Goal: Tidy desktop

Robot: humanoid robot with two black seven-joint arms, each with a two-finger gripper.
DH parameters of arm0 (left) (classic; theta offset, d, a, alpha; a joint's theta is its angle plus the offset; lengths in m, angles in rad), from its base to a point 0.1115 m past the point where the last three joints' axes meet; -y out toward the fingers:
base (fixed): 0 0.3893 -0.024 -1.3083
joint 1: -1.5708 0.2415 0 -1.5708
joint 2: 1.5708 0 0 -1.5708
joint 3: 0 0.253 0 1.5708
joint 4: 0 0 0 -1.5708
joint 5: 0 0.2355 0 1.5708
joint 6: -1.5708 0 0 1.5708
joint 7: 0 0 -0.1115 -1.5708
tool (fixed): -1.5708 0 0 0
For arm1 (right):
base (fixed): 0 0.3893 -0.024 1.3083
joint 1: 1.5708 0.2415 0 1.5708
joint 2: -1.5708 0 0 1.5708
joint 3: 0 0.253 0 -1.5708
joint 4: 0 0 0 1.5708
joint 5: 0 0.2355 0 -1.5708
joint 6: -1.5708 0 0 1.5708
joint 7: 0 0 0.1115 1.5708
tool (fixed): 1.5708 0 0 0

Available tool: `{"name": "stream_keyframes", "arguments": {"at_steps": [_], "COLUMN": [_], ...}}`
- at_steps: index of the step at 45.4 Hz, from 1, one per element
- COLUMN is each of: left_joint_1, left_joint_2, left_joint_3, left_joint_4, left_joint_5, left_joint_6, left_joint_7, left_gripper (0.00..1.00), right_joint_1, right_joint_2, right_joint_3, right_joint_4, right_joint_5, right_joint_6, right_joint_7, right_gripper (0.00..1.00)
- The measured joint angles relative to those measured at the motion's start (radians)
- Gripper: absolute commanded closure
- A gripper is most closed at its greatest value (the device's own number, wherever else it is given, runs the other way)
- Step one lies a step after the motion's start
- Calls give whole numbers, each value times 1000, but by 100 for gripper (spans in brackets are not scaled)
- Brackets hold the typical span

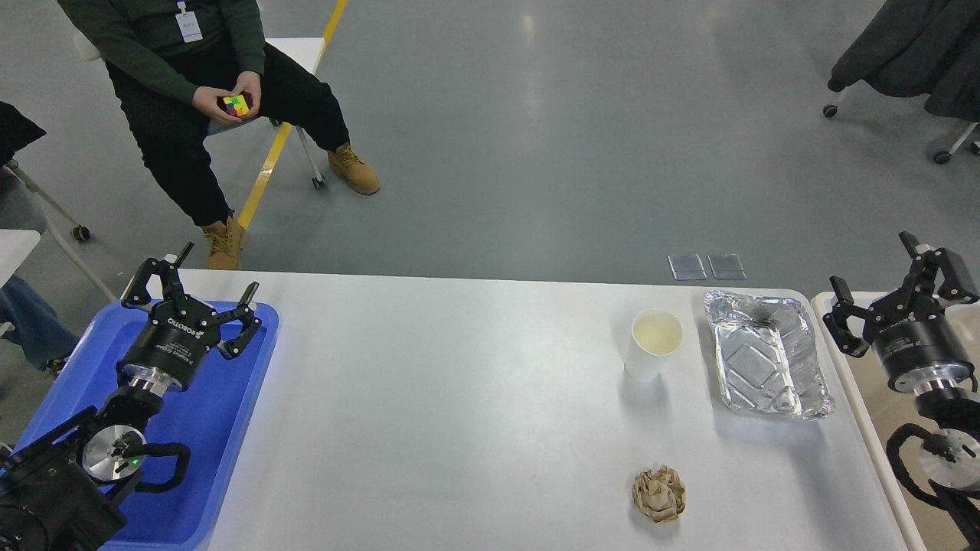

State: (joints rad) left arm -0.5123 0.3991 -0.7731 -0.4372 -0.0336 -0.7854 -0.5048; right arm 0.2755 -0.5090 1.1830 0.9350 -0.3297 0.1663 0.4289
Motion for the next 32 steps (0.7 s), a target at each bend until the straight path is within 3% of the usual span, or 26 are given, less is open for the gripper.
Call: {"name": "stream_keyframes", "arguments": {"at_steps": [7,18,32], "left_joint_1": [0,0,0], "left_joint_2": [0,0,0], "left_joint_3": [0,0,-1], "left_joint_4": [0,0,0], "left_joint_5": [0,0,0], "left_joint_6": [0,0,0], "left_joint_7": [0,0,0], "left_gripper": [1,1,1], "right_joint_1": [-2,12,201], "right_joint_2": [-67,-278,-630], "right_joint_3": [-34,-175,-577], "right_joint_4": [5,41,122], "right_joint_5": [4,132,217], "right_joint_6": [0,-1,3], "right_joint_7": [-1,-1,-5], "right_gripper": [0,0,0]}}
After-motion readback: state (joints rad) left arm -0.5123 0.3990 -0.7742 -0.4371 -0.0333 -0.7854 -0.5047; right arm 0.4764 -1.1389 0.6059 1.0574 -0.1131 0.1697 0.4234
